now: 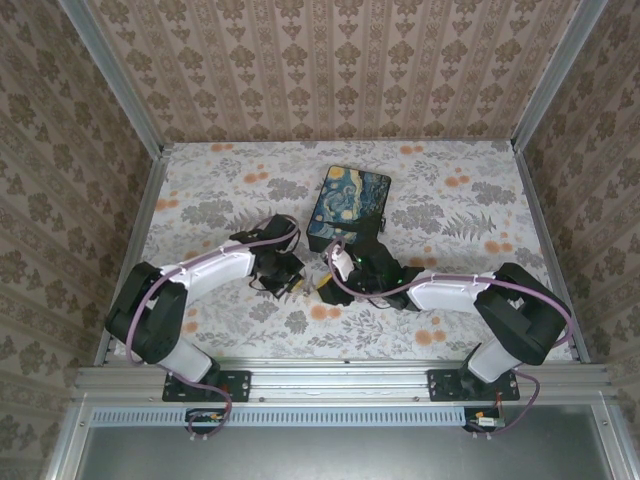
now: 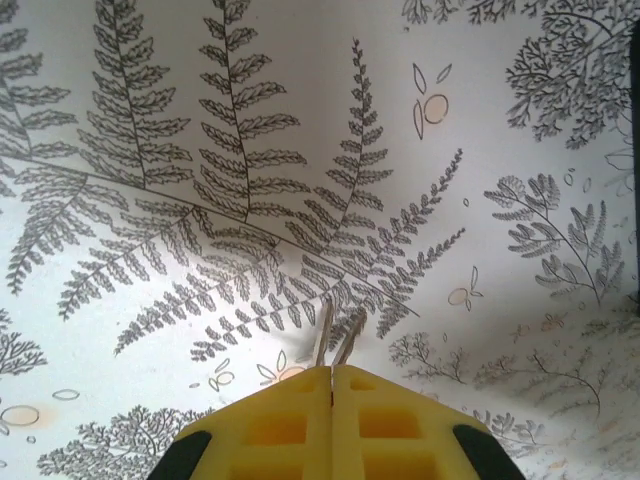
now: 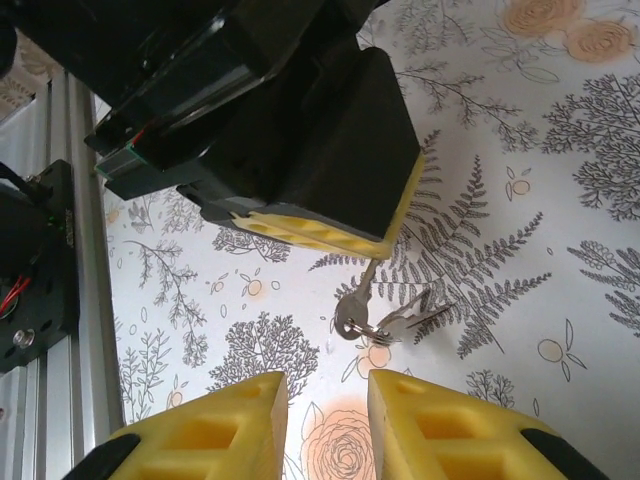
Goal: Unlock the padlock with the key
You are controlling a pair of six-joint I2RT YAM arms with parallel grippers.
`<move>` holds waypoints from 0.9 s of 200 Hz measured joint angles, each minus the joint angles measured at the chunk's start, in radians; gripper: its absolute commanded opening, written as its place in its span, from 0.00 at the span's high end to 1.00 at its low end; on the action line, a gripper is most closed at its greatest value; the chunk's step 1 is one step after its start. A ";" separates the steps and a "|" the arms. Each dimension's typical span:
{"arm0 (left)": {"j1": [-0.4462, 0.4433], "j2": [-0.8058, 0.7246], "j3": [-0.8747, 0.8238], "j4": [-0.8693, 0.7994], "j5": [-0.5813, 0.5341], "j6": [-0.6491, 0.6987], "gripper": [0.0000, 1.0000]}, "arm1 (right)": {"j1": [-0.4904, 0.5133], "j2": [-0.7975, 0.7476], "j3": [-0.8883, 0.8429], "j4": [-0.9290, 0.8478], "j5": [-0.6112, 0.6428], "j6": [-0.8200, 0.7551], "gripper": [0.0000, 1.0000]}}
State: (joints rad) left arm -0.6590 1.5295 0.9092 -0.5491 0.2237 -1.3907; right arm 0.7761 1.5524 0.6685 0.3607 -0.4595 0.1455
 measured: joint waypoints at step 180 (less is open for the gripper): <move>0.027 -0.060 0.029 -0.020 0.015 0.002 1.00 | 0.053 0.140 0.127 0.000 0.064 -0.065 0.82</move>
State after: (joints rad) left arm -0.6323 1.4693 0.9386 -0.5690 0.2386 -1.3888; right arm 0.8295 1.6920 0.7952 0.3607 -0.3958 0.0807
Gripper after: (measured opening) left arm 0.048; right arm 0.196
